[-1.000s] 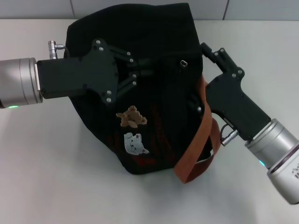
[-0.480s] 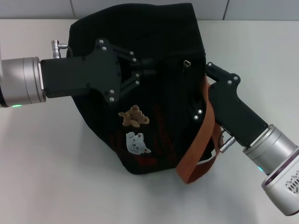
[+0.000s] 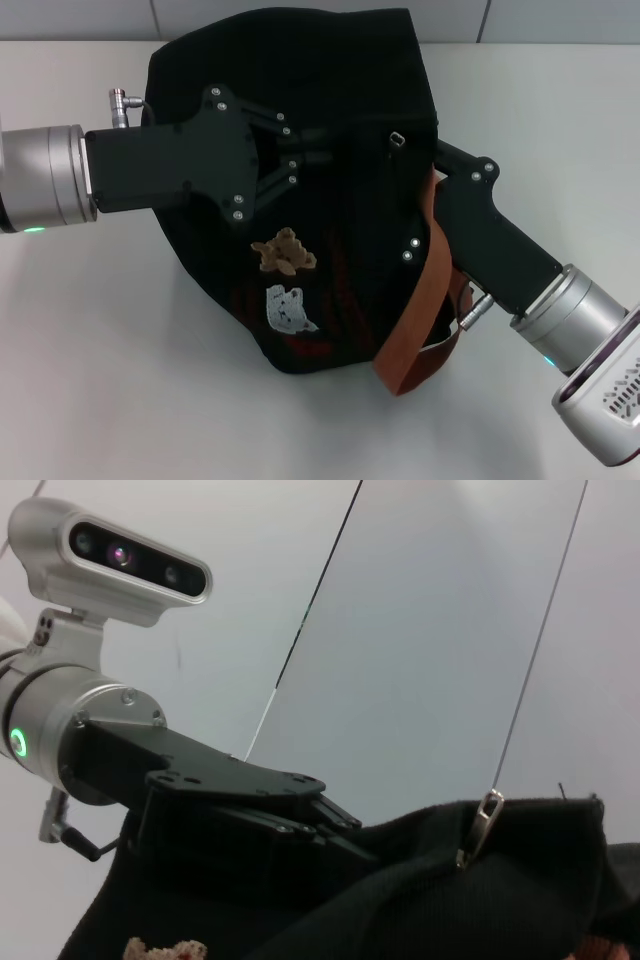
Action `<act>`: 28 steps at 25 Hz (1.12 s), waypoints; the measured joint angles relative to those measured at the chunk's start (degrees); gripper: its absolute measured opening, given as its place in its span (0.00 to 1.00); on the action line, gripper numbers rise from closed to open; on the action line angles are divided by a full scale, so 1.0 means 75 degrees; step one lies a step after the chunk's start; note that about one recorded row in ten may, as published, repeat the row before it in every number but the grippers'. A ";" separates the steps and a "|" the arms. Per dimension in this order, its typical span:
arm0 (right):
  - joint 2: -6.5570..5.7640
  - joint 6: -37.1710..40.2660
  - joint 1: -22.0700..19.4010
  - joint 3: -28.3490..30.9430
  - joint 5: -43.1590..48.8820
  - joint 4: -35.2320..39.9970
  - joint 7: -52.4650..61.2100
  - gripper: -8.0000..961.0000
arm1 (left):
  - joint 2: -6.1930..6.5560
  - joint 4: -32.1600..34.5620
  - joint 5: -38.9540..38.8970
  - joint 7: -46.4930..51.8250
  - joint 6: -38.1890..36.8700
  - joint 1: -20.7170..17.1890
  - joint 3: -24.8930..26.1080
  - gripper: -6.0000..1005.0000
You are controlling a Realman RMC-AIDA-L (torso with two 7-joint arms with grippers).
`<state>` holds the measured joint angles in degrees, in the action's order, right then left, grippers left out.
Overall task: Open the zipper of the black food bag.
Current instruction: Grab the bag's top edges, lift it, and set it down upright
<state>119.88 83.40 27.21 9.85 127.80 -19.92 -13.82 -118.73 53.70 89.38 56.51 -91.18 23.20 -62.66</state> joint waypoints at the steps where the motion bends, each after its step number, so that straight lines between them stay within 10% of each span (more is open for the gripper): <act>1: 0.0000 0.0000 0.0001 0.0000 0.0028 0.0020 -0.0002 0.40 | 0.0000 -0.0001 0.0003 0.0000 0.0000 -0.0001 0.0000 0.10; 28: 0.0000 -0.0137 0.0081 0.0131 -0.0003 0.0037 -0.0614 0.40 | -0.0011 -0.0515 -0.0448 -0.0073 0.0063 0.0349 -0.0078 0.10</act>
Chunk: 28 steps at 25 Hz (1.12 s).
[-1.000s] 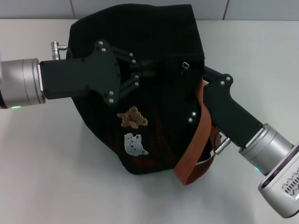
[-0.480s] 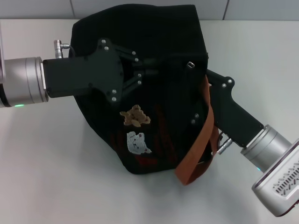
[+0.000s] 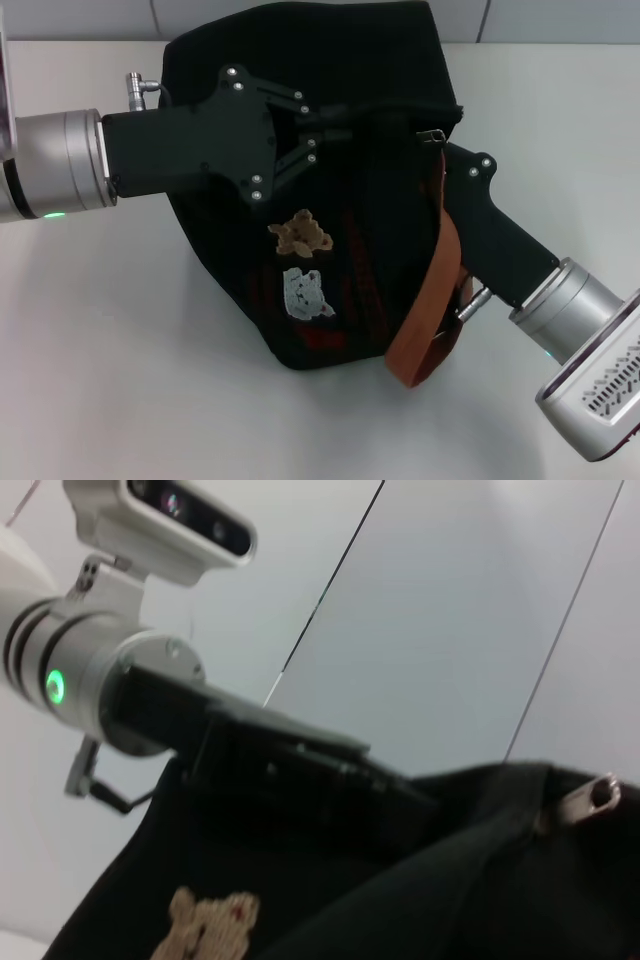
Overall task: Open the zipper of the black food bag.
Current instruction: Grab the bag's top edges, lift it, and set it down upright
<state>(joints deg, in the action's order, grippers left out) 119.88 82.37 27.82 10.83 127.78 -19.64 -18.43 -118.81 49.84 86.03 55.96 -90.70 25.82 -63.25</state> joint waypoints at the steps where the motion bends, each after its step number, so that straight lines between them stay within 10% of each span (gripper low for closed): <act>1: 0.0000 0.0000 0.0000 0.0000 0.0000 0.0000 0.0000 0.40 | 0.0000 0.0000 0.0000 0.0000 0.0000 0.0000 0.0000 0.10; 28: 0.0000 0.0020 -0.0051 0.0465 0.0026 -0.0018 0.0029 0.22 | 0.0010 -0.0134 -0.0020 -0.0126 0.0001 0.0061 -0.0005 0.10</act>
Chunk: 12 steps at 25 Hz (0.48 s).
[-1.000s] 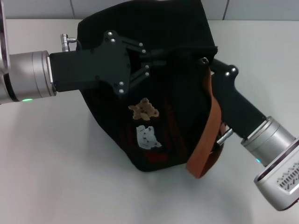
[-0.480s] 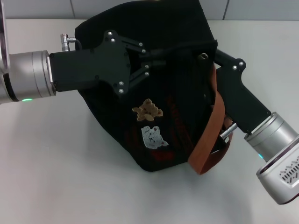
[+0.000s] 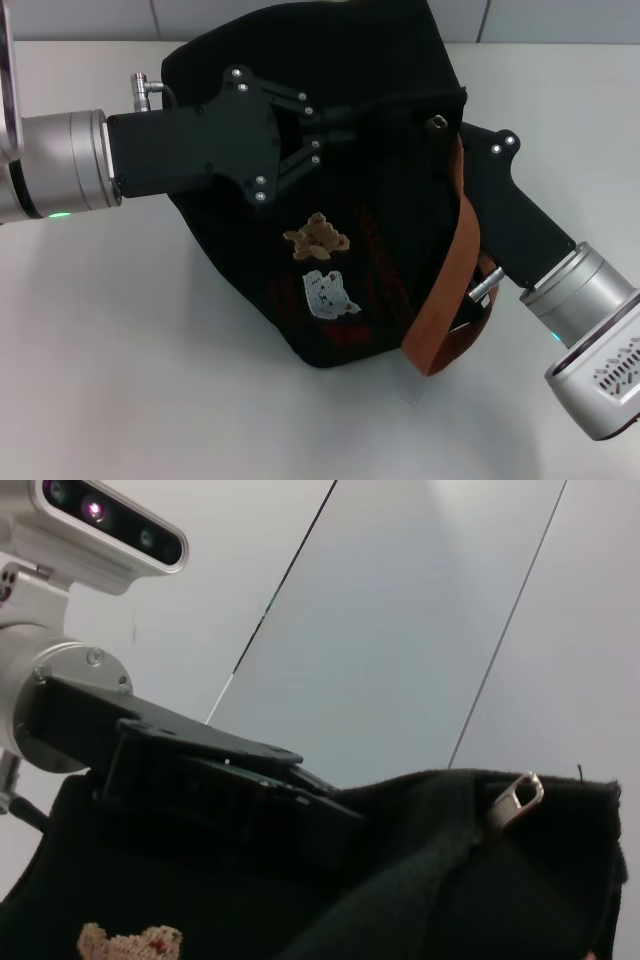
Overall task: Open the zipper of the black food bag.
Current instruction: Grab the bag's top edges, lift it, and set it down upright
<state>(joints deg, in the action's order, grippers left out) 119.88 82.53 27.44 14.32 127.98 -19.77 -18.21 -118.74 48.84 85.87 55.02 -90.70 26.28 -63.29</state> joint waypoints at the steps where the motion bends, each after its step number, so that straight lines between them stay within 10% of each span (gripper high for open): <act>1: 0.0000 0.0000 0.0000 0.0000 0.0000 0.0000 0.0000 0.19 | 0.0000 0.0000 0.0000 0.0000 0.0000 0.0000 0.0000 0.10; 12: -0.0001 -0.0165 0.0041 0.0001 0.0192 -0.0014 -0.0005 0.01 | 0.0000 0.0001 -0.0013 -0.0014 -0.0002 -0.0012 0.0000 0.10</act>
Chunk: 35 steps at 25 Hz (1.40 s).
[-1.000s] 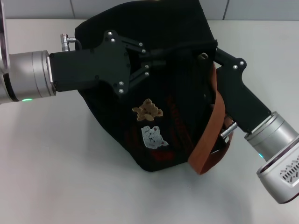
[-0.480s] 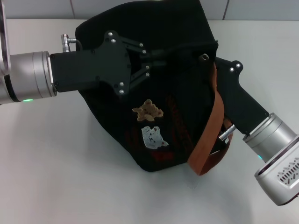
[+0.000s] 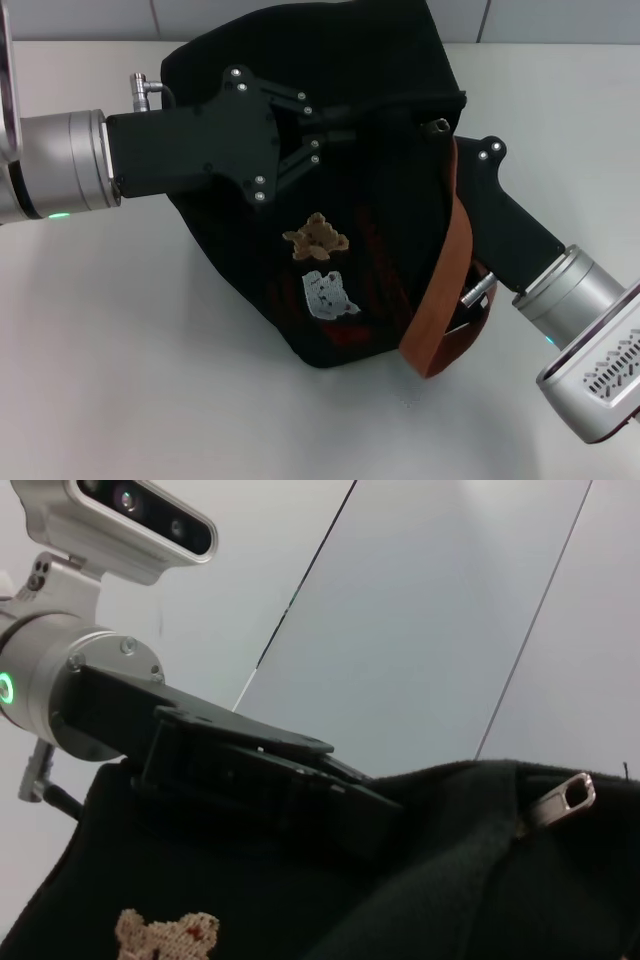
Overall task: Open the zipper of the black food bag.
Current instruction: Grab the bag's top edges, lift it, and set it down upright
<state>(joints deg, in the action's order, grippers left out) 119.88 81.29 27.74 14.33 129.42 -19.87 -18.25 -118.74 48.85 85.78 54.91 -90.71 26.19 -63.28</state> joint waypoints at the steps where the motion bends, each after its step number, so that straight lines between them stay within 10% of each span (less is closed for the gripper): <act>1: 0.0000 0.0000 0.0000 0.0000 0.0000 0.0000 0.0000 0.01 | 0.0000 0.0000 -0.0001 -0.0004 -0.0002 -0.0007 0.0000 0.10; 35: 0.0000 -0.0189 -0.0249 -0.0001 0.0006 0.0125 0.0090 0.01 | 0.0012 -0.0044 -0.0237 -0.0198 -0.0069 -0.0420 0.0236 0.10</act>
<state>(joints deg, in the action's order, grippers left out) 119.88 79.87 25.88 14.32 129.46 -18.94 -17.58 -118.65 48.51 84.00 53.42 -91.23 23.04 -61.51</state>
